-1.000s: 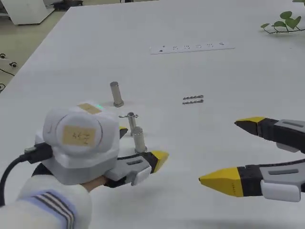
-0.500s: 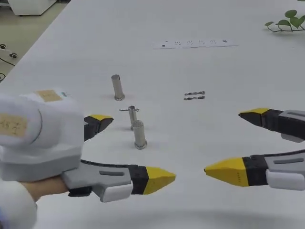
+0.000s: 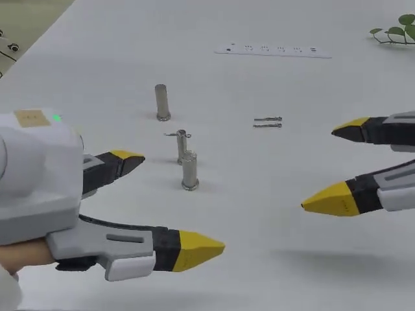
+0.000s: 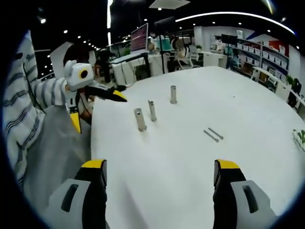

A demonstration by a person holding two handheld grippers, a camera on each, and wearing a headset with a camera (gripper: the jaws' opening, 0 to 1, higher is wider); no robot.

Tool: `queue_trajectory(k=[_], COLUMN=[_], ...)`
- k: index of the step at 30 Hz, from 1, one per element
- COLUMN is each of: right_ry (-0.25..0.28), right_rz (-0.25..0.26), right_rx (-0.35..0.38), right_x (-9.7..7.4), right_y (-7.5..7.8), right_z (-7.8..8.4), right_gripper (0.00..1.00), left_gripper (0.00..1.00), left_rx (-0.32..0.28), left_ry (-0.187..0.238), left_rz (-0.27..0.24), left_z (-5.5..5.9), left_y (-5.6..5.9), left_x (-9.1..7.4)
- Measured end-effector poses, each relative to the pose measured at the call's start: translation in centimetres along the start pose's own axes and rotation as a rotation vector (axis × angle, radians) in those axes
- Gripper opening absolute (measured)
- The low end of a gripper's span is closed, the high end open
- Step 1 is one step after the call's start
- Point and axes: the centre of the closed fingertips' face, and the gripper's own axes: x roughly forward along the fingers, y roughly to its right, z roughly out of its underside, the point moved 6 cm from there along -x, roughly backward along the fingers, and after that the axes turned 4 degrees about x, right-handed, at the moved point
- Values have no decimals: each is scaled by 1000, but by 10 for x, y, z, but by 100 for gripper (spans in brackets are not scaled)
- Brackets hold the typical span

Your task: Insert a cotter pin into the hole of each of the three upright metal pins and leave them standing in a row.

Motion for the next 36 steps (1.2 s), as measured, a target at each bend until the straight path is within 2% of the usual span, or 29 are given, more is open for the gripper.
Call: queue_trajectory(k=[3, 8, 16, 21, 23, 25, 29, 36], right_ry=[-15, -83, -190, -236, -255, -271, -307, -354], right_rz=[15, -34, -90, -119, -117, -122, -132, -138], right_rx=[-58, -109, -185, -212, -235, -261, -267, -261], right_x=[1, 8, 35, 54, 62, 68, 81, 94], right_y=[13, 26, 47, 58, 64, 67, 78, 89], right_z=[-9, -19, -30, -38, -41, -42, -40, -41], right_gripper=[90, 81, 74, 69, 68, 66, 64, 54], left_gripper=[99, 99, 99, 99, 97, 96, 96, 97], left_rx=[-32, -76, -103, -111, -122, -183, -201, -195], left_ry=[4, 12, 14, 23, 39, 77, 95, 80], left_rz=[-5, -16, -35, -36, -32, -27, -29, -38], left_z=[2, 6, 8, 6, 6, 4, 3, 5], left_y=[-2, -6, -10, -11, -11, -11, -11, -14], left_x=[-2, -9, -20, -23, -24, -25, -26, -26])
